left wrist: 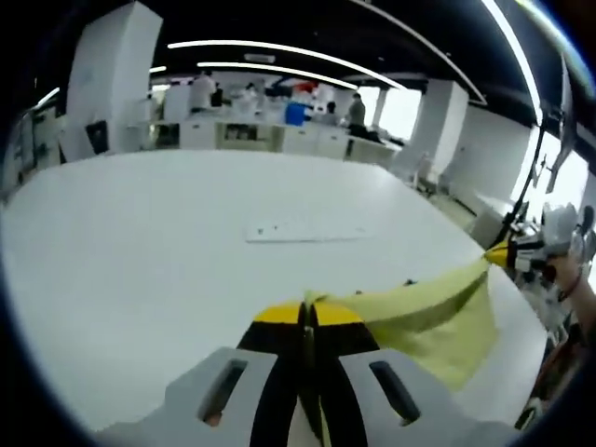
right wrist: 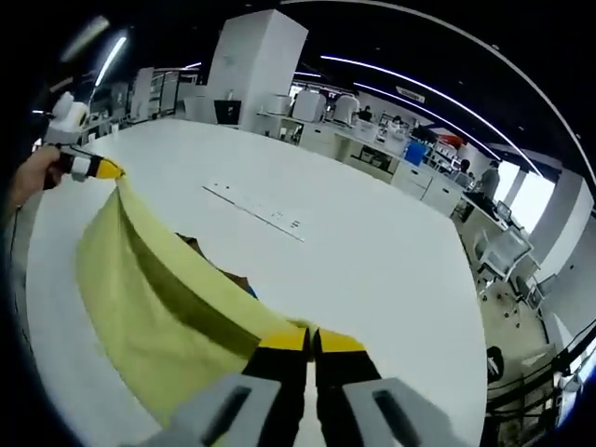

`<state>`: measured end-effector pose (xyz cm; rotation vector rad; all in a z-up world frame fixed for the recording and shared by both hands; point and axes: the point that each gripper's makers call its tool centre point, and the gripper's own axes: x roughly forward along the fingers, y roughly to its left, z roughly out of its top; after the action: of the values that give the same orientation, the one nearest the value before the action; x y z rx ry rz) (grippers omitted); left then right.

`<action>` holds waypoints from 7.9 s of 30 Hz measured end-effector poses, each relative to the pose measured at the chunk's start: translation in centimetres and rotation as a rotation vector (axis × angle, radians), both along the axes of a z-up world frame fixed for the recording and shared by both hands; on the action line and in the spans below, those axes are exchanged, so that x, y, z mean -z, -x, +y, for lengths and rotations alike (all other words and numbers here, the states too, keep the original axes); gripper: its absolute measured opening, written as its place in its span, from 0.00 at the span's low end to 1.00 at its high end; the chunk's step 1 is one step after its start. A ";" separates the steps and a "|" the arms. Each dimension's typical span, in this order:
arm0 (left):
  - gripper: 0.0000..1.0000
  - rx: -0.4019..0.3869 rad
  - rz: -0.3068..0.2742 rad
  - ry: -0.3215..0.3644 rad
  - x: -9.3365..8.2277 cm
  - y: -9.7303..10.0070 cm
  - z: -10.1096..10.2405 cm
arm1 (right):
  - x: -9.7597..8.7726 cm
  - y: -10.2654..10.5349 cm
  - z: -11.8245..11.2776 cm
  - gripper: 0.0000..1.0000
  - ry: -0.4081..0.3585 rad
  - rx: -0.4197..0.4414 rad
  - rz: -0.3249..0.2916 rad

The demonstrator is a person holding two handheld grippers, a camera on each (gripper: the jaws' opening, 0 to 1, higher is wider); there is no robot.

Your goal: Fold the garment on the visible template until the final outline fits inside the template.

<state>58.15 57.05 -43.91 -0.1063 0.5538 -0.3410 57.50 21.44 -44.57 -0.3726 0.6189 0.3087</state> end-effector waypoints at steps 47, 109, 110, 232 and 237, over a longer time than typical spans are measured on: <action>0.37 0.107 -0.020 0.009 7.1 -1.4 0.8 | 6.7 -1.4 -0.3 0.27 -0.157 0.059 0.074; 0.66 0.092 -0.086 -0.001 4.9 -2.0 0.2 | 5.9 -1.2 0.1 0.57 -0.268 0.088 0.103; 0.68 0.096 -0.088 -0.002 4.8 -1.8 0.2 | 5.5 -0.4 0.3 0.58 -0.269 0.077 0.108; 0.00 0.589 0.070 -0.235 9.6 20.7 1.8 | 9.0 19.6 1.5 0.00 -0.270 -0.055 0.293; 0.00 0.555 0.069 -0.206 9.6 20.6 1.7 | 9.1 19.8 1.6 0.00 -0.288 -0.035 0.292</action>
<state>37.60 58.74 -53.49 0.2409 0.6803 -0.8190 37.70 23.03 -53.69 -0.0601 0.8417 0.4845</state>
